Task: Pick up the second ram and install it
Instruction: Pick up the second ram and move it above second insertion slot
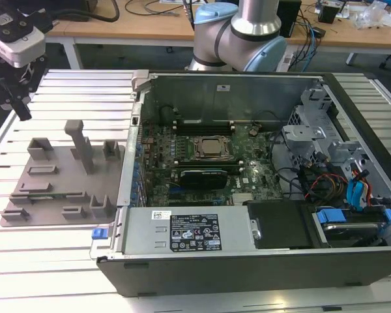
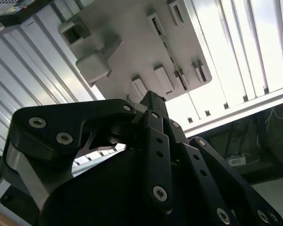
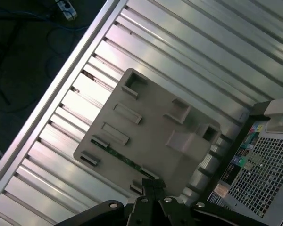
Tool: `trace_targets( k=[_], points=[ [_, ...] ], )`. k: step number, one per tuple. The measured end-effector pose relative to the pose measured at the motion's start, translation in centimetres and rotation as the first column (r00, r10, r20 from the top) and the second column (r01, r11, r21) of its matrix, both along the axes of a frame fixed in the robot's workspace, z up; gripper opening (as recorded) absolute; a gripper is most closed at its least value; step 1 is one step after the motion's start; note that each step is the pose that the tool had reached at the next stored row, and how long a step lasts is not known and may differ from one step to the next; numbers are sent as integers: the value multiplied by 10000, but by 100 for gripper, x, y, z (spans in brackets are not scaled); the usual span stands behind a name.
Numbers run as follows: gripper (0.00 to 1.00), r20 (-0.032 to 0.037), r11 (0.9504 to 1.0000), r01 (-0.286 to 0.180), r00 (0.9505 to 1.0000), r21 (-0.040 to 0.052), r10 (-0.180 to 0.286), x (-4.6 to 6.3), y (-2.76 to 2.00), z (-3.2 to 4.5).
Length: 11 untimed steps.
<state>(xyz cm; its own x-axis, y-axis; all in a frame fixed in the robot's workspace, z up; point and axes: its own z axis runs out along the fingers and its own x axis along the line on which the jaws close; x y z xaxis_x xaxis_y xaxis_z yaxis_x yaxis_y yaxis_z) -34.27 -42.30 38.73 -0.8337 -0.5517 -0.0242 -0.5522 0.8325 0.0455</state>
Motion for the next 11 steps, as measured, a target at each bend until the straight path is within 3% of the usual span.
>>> trace_targets(
  k=[4,7,9,11],
  points=[
    [10,0,9978,-656,9978,0,656,0,0,0],
    [10,0,9898,-1423,9898,1,1423,0,0,0],
    [10,0,9862,-1658,9862,0,1658,0,0,0],
    [10,0,9792,-2031,9792,0,2031,0,0,0]
  ],
)
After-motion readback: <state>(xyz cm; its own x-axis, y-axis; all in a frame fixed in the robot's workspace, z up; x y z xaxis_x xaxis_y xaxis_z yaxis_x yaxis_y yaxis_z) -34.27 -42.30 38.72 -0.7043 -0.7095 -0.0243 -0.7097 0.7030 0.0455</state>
